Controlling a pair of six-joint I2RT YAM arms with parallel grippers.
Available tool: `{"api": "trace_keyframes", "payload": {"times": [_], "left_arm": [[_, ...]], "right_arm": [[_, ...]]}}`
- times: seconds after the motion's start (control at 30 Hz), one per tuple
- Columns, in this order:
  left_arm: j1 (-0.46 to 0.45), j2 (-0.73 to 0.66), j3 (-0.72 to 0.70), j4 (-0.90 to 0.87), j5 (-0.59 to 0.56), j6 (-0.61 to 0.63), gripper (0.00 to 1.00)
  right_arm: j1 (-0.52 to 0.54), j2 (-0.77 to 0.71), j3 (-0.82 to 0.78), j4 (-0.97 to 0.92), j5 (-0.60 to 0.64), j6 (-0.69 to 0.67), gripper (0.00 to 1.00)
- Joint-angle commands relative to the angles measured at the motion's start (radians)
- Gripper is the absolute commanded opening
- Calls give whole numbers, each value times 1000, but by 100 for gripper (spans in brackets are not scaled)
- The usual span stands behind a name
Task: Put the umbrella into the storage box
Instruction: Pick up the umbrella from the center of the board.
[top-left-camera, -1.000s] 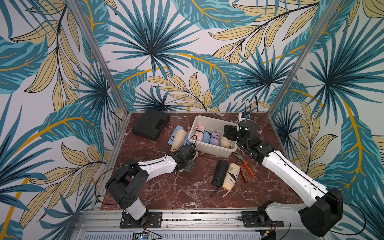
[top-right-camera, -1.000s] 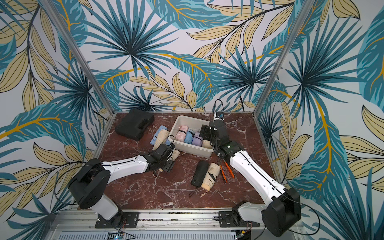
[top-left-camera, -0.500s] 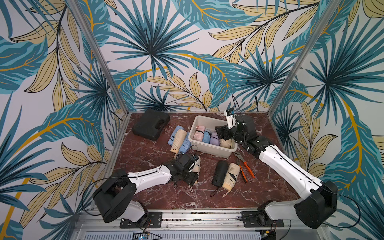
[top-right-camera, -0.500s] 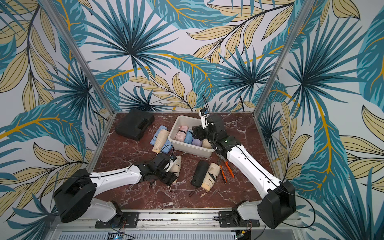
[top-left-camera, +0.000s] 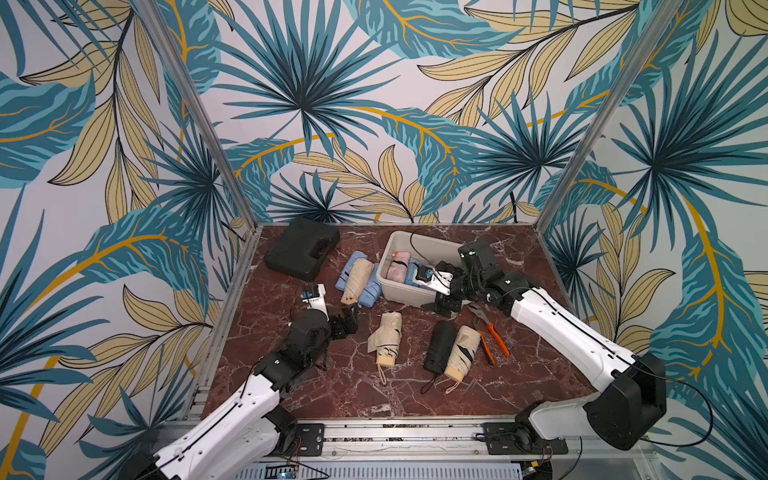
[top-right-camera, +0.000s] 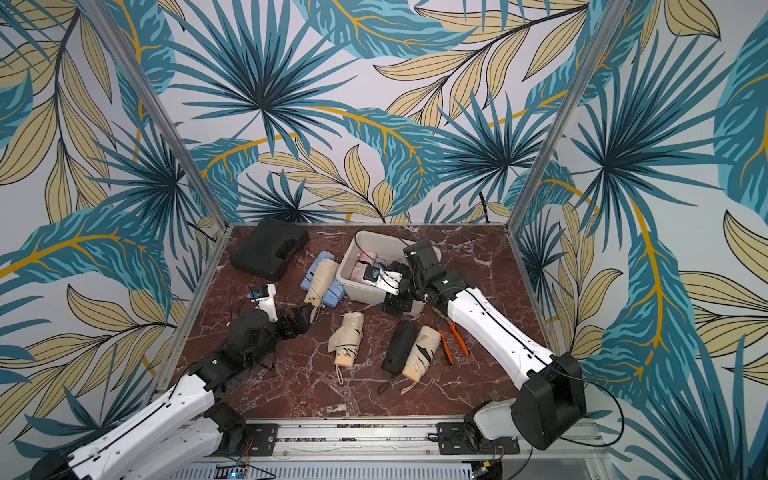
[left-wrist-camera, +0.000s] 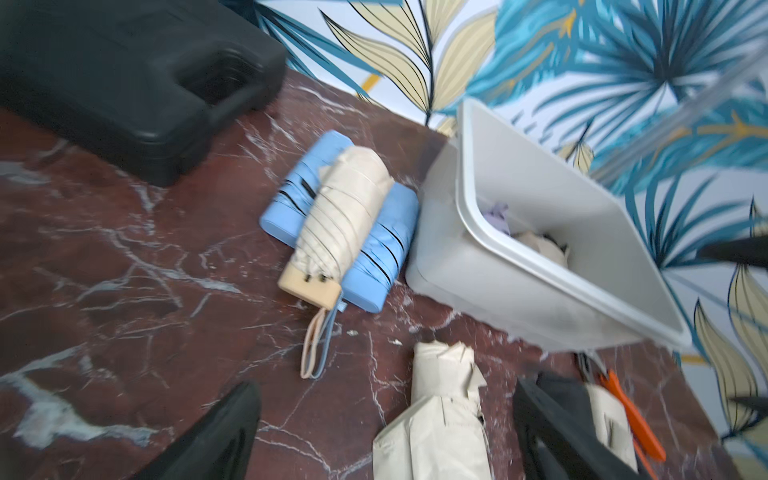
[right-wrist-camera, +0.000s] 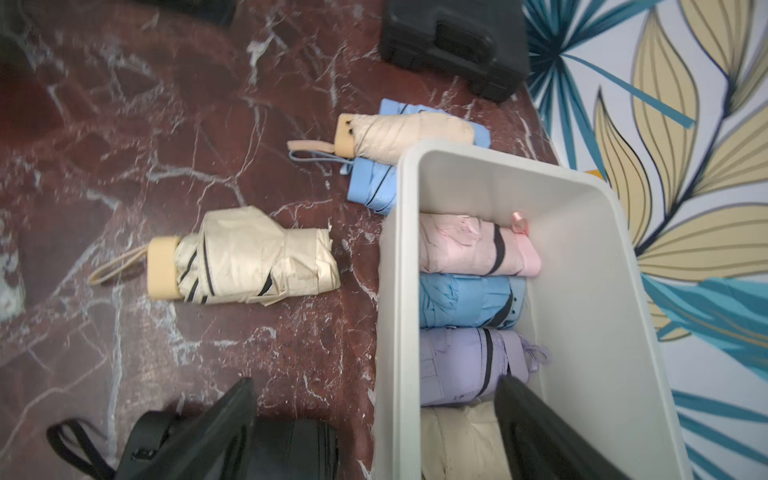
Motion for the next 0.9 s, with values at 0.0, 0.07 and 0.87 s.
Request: {"api": "trace_keyframes", "payload": {"times": [0.0,0.07,0.87], "left_arm": [[28,-96,-40,-37,-111,-150,98],[31,-152,-51,-83,-137,-185,98],[37,-303,-53,-313,-241,-294,97]], "right_arm": [[80,66,-34,-86,118,-241,92],[125,94,-69,-26,200,-254,92],[438,378,-130,496,346,-219,93]]}}
